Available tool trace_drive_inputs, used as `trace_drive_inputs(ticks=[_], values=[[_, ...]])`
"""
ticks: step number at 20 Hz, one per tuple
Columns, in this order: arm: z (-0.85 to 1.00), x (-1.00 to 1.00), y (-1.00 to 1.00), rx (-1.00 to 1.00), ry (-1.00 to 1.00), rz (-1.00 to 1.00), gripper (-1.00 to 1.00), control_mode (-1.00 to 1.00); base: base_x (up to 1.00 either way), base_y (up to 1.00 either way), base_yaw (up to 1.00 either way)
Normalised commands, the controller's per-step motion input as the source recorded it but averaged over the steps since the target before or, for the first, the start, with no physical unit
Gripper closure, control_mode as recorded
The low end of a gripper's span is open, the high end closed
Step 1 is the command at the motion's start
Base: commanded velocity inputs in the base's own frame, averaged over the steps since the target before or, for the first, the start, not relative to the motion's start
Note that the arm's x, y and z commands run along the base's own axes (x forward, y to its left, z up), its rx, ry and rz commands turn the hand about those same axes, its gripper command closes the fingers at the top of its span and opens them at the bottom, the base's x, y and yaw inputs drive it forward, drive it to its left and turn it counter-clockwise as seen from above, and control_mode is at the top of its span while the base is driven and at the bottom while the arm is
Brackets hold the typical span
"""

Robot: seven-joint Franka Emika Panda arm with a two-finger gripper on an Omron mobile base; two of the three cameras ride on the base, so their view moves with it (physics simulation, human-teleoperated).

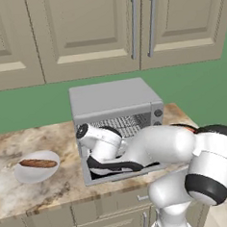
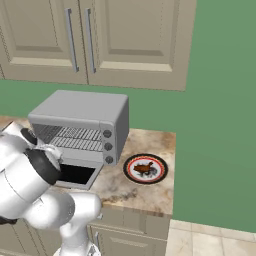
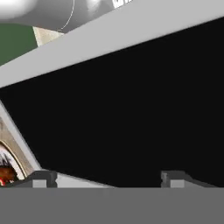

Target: Open the toaster oven door. Place the baguette on the top rack in the toaster oven and place the chicken drumstick on the bottom rack.

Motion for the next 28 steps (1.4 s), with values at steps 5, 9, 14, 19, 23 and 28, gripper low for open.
trace_drive_inputs(ticks=[5, 9, 14, 19, 23, 28], values=[[0.46, 0.01, -0.39, 0.02, -0.26, 0.15, -1.00, -1.00, 0.00, 0.00, 0.00], [0.24, 0.18, -0.21, 0.07, -0.21, 0.14, -1.00, -1.00, 0.00, 0.00, 0.00], [0.12, 0.02, -0.01, 0.15, -0.22, 0.14, -1.00, -1.00, 0.00, 0.00, 0.00], [0.36, 0.02, -0.06, 0.15, -0.13, 0.05, -1.00, -1.00, 0.00, 0.00, 0.00], [0.28, 0.23, 0.00, 0.08, -0.07, 0.00, -1.00, -1.00, 0.00, 0.00, 0.00], [0.05, 0.19, 0.00, 0.02, -0.09, 0.00, -1.00, -1.00, 0.00, 0.00, 0.00]])
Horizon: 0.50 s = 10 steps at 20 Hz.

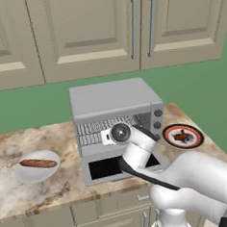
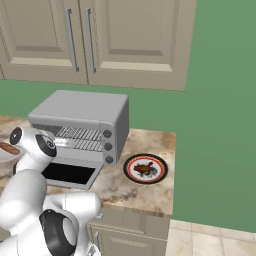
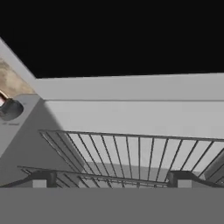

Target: Open the toaster oven door. Place the baguette on the top rack in the toaster oven and place the chicken drumstick on the bottom rack.

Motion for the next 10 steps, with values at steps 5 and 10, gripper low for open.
trace_drive_inputs(ticks=[5, 10], values=[[0.03, 0.09, 0.00, 0.00, -0.13, 0.00, -1.00, -1.00, 0.00, 0.00, 0.00], [0.08, 0.11, 0.00, 0.06, -0.05, 0.00, -1.00, -1.00, 0.00, 0.00, 0.00]])
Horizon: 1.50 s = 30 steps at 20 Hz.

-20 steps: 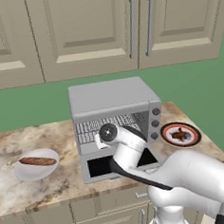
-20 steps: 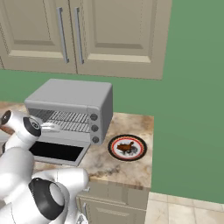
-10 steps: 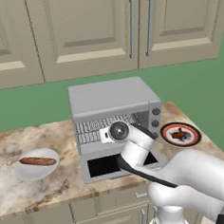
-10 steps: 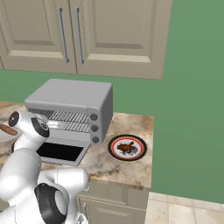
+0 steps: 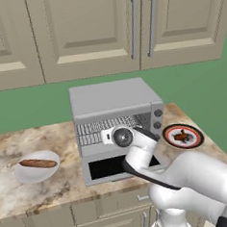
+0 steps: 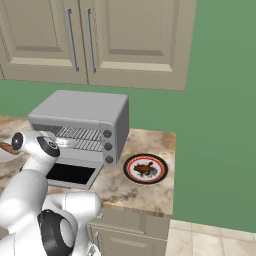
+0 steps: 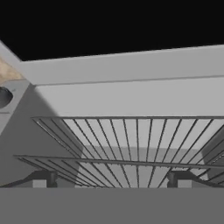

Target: Open the toaster oven door. Place the baguette on the top rack in the toaster oven and place the chicken drumstick on the bottom rack.

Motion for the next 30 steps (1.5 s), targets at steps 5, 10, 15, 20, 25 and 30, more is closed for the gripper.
trace_drive_inputs(ticks=[5, 10, 15, 20, 25, 30], values=[[0.00, 0.01, 0.00, 0.06, -0.08, 0.00, -1.00, -1.00, 0.00, 0.00, 0.00], [0.00, 0.03, 0.04, 0.01, -0.17, 0.00, -1.00, -1.00, 0.00, 0.00, 0.00], [0.00, -0.02, 0.01, 0.00, -0.14, 0.00, -1.00, -1.00, 0.00, 0.00, 0.00], [0.07, 0.15, 0.00, 0.06, 0.00, 0.00, -1.00, -1.00, 0.00, 0.00, 0.00], [0.18, 0.00, 0.00, 0.06, -0.07, 0.00, -1.00, -1.00, 0.00, 0.00, 0.00], [0.02, 0.11, 0.00, 0.00, -0.04, 0.00, -1.00, -1.00, 0.00, 0.00, 0.00]])
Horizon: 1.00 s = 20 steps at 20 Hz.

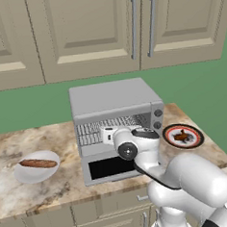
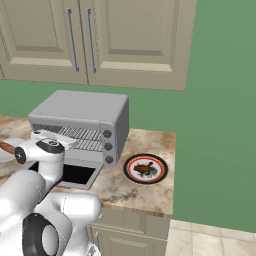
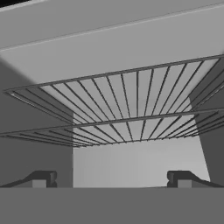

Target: Open the toaster oven door. Place the baguette on the top rack in the toaster oven and place the chicken drumstick on the bottom rack.

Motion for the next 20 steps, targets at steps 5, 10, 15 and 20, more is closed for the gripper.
trace_drive_inputs(ticks=[5, 10, 15, 20], values=[[0.00, 0.34, 0.00, 0.00, 0.00, 0.00, -1.00, -1.00, 0.00, 0.00, 0.00], [-0.29, 0.15, 0.00, 0.00, 0.07, 0.00, -1.00, -1.00, 0.00, 0.00, 0.00], [-0.43, 0.00, 0.00, 0.00, 0.34, 0.00, -1.00, -1.00, 0.00, 0.00, 0.00], [0.10, -0.02, 0.00, 0.00, 0.11, 0.00, -1.00, -1.00, 0.00, 0.00, 0.00]])
